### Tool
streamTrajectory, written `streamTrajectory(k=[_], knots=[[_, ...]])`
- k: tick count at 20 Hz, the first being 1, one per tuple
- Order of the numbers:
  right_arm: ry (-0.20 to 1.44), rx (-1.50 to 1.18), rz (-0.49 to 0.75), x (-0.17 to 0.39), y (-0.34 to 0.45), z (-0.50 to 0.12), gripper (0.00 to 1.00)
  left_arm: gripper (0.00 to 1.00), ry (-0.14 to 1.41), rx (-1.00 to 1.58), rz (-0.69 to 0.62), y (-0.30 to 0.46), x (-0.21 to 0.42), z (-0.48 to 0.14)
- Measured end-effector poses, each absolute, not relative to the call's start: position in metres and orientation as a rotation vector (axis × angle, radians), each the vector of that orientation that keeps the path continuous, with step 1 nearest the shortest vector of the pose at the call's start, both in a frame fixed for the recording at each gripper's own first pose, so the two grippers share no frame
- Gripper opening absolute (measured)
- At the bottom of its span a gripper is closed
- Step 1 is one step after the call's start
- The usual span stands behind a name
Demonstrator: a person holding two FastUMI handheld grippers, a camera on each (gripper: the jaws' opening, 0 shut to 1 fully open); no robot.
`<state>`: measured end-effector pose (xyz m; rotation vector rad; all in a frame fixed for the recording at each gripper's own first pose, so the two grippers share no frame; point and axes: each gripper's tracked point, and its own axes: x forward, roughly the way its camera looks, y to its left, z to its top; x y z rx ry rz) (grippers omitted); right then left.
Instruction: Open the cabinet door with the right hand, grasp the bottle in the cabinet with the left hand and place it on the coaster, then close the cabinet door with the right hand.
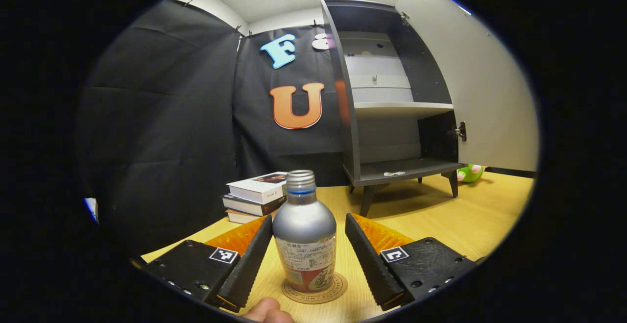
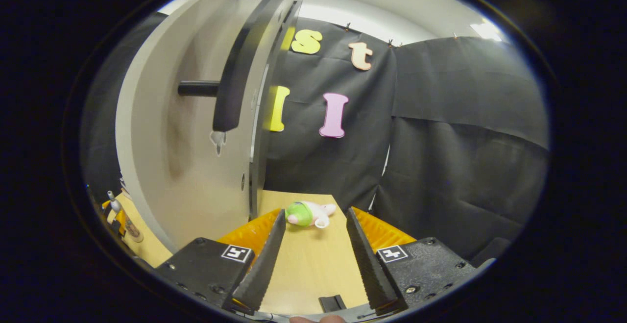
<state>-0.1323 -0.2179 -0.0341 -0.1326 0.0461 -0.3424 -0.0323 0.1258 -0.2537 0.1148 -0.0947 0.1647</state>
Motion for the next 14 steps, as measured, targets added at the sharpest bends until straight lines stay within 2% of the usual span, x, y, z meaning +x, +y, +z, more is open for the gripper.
streamTrajectory(k=[7,10,11,12,13,14], knots=[[0.056,-0.124,-0.335,-0.135,-0.216,-0.028,0.84,0.93,-0.061,0.139,0.167,0.134,-0.044,-0.211],[0.068,-0.139,-0.34,-0.134,-0.214,-0.029,0.84,0.93,-0.042,0.137,0.135,0.116,-0.062,-0.162],[0.07,-0.142,-0.35,-0.134,-0.215,-0.028,0.87,0.93,-0.037,0.142,0.113,0.106,-0.066,-0.143],[0.076,-0.133,-0.349,-0.133,-0.212,-0.028,0.84,0.93,-0.027,0.135,0.077,0.089,-0.07,-0.124],[0.089,-0.115,-0.344,-0.132,-0.209,-0.028,0.87,0.93,-0.029,0.127,0.048,0.073,-0.072,-0.101],[0.091,-0.092,-0.348,-0.133,-0.208,-0.026,0.82,0.93,-0.031,0.109,0.017,0.057,-0.074,-0.077]])
